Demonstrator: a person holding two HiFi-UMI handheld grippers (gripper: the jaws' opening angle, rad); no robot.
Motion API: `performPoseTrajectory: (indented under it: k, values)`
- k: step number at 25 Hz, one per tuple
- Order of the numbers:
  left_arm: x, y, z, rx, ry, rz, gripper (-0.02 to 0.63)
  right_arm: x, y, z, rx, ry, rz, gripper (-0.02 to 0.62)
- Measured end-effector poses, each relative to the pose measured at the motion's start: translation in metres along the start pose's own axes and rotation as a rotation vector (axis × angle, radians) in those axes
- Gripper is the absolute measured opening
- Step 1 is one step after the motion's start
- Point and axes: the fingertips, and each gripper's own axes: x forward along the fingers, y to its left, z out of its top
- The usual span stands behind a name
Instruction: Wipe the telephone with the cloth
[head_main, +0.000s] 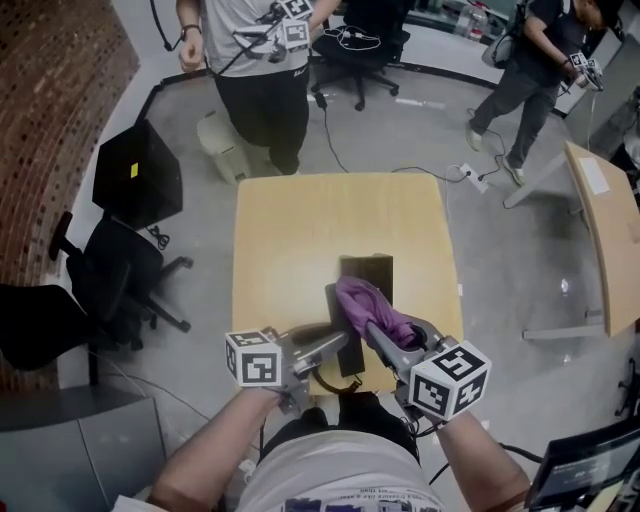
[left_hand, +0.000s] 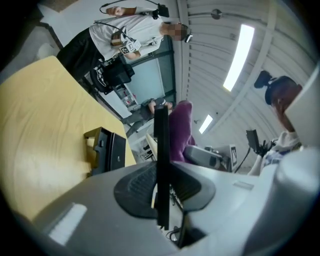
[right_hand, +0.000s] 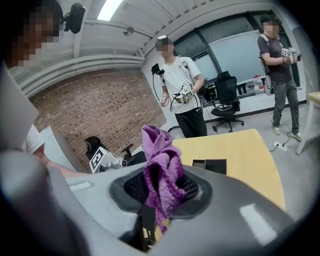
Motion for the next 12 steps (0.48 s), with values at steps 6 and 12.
performPoseTrajectory:
  k: [6,12]
  values:
    - [-0.007,0.000,0.015,0.004,-0.043,0.003,0.084,-0.008,0.008,-0.028,0.012,0.040,-0.015,0.085]
    - [-0.013,-0.004,0.023,0.007,-0.066,0.002,0.084,-0.022,0.016,-0.068,0.036,0.099,-0.030,0.084]
